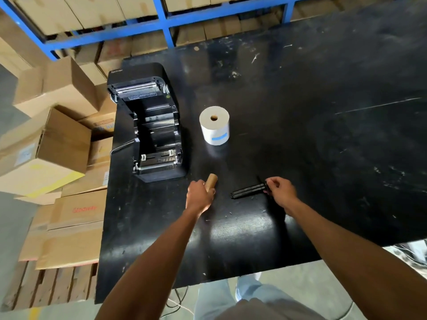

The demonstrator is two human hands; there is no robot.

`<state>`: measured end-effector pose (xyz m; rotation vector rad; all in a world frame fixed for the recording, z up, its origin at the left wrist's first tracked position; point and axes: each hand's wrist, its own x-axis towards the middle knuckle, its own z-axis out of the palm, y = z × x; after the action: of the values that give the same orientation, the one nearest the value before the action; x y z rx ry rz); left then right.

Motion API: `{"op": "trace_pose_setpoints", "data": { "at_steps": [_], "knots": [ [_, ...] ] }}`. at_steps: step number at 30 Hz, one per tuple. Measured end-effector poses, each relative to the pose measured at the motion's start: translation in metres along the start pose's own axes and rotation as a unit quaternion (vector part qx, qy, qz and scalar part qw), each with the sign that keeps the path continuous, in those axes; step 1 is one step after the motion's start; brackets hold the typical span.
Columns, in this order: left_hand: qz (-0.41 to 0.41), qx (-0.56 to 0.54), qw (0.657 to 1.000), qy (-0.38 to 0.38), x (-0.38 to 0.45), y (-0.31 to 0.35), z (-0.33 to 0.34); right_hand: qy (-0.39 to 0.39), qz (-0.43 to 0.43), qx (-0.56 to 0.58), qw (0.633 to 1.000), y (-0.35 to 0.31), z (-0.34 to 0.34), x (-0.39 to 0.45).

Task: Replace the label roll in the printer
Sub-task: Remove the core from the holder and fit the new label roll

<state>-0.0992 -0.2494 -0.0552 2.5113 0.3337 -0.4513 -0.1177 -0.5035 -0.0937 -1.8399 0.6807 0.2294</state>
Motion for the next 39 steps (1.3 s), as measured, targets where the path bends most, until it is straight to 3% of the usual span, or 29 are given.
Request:
{"op": "trace_pose_setpoints", "data": {
  "at_steps": [6, 16, 24, 30, 35, 39],
  "knots": [
    [-0.071, -0.12, 0.99, -0.019, 0.007, 0.022, 0.016, 0.015, -0.035, -0.084, 0.996, -0.006, 0.005, -0.003],
    [-0.064, -0.046, 0.996, -0.038, 0.02, 0.022, 0.014, -0.019, -0.016, -0.146, 0.989, -0.005, 0.01, -0.001],
    [-0.005, -0.032, 0.999, 0.029, 0.03, 0.031, -0.007, -0.004, -0.053, -0.182, 0.982, -0.013, 0.006, 0.015],
    [0.138, -0.084, 0.984, 0.068, 0.072, 0.047, -0.039, 0.053, -0.137, -0.156, 0.977, -0.049, 0.017, 0.035],
    [0.209, -0.015, 0.976, 0.059, 0.114, 0.075, -0.055, -0.034, -0.146, -0.092, 0.984, -0.087, 0.039, 0.058],
    [0.211, 0.101, 0.971, 0.05, 0.148, 0.098, -0.058, -0.123, -0.106, -0.064, 0.985, -0.111, 0.06, 0.084]
  ]
}}
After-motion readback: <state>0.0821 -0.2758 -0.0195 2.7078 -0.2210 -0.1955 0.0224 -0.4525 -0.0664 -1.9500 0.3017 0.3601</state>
